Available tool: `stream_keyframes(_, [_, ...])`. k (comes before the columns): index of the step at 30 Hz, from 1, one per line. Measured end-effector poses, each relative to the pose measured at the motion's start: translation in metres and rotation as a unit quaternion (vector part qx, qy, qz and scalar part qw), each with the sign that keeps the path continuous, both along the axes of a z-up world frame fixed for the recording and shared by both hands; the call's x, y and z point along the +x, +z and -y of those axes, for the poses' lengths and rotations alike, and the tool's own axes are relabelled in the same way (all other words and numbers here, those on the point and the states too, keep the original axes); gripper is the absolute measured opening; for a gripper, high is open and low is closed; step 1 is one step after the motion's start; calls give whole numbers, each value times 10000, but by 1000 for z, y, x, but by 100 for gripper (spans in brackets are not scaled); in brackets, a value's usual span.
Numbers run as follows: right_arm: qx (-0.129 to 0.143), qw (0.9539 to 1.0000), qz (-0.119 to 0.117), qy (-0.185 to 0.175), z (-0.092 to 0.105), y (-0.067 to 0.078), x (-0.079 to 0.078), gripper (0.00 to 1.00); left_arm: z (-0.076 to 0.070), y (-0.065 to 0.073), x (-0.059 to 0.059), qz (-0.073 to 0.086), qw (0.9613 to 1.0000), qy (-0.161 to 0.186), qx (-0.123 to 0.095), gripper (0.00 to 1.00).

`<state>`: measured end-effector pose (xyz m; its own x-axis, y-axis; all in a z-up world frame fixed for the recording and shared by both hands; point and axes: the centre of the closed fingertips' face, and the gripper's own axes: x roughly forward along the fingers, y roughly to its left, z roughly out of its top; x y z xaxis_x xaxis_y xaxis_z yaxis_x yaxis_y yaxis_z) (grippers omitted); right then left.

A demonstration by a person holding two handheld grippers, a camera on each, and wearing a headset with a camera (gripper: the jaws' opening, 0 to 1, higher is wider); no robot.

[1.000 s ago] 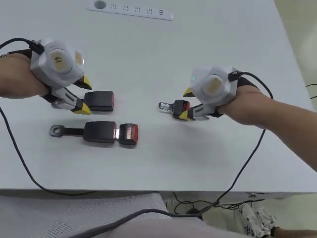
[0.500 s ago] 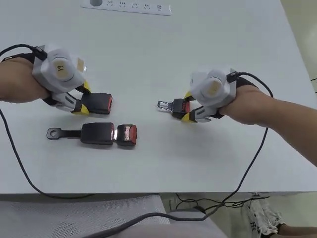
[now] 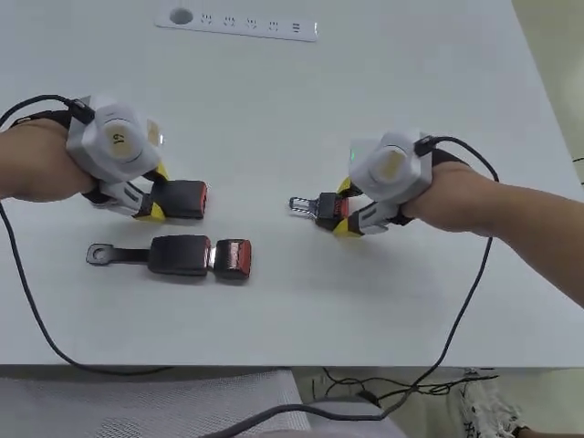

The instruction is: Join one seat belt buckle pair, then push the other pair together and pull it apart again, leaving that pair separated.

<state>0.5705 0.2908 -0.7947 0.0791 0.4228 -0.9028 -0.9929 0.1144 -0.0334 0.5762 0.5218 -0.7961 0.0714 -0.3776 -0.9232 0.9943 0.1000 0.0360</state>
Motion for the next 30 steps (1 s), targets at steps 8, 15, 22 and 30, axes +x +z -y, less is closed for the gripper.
stream_keyframes(8, [-130, 9997, 95, 176, -13, -3, -4, 31, 1, 1, -4, -53, 9999, 46, 111, 32])
stream_keyframes(15, [-59, 9996, 150, 251, -33, -1, -5, 31, 4, 6, -9, -46, 9999, 109, 49, 32])
stream_keyframes(22, [52, 9995, 128, 273, -59, -3, -6, 31, 5, 8, -12, -27, 9998, 181, -6, 32])
stream_keyframes(30, [245, 9991, 174, 286, -99, -2, -5, 31, 4, 6, -10, -45, 9999, 155, 3, 32])
